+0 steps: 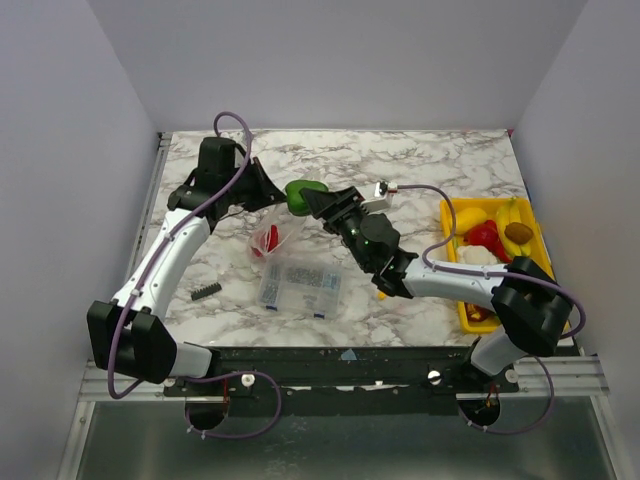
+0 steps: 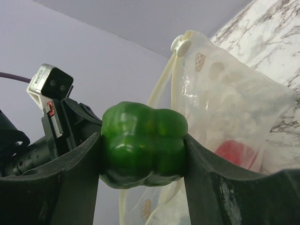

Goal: Place the food in the zip-top bag and seal the zipper
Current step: Place the fake vegetable in the zipper food storage bag, then pick up the fake vegetable from the bin.

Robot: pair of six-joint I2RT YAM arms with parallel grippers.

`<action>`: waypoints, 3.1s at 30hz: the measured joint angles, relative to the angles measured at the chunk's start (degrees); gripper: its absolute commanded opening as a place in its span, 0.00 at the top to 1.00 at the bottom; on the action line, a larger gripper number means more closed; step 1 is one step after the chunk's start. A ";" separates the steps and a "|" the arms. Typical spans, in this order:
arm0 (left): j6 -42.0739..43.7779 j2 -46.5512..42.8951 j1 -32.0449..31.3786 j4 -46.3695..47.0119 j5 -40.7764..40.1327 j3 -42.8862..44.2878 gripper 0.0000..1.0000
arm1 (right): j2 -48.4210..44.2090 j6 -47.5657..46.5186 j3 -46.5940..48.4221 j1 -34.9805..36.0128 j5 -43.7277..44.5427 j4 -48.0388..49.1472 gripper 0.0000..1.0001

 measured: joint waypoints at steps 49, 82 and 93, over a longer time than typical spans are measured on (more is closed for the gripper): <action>-1.99 0.26 2.36 2.25 3.43 -0.46 1.00 | 6.43 -21.88 29.77 0.20 4.00 -51.63 0.11; 6.62 5.79 2.60 -9.60 -7.41 15.72 1.00 | -19.78 -22.23 14.73 -31.45 3.04 -77.61 0.05; 6.25 7.91 2.60 -7.58 -3.67 11.69 1.00 | -11.56 -21.64 9.92 -49.99 3.65 -79.84 0.06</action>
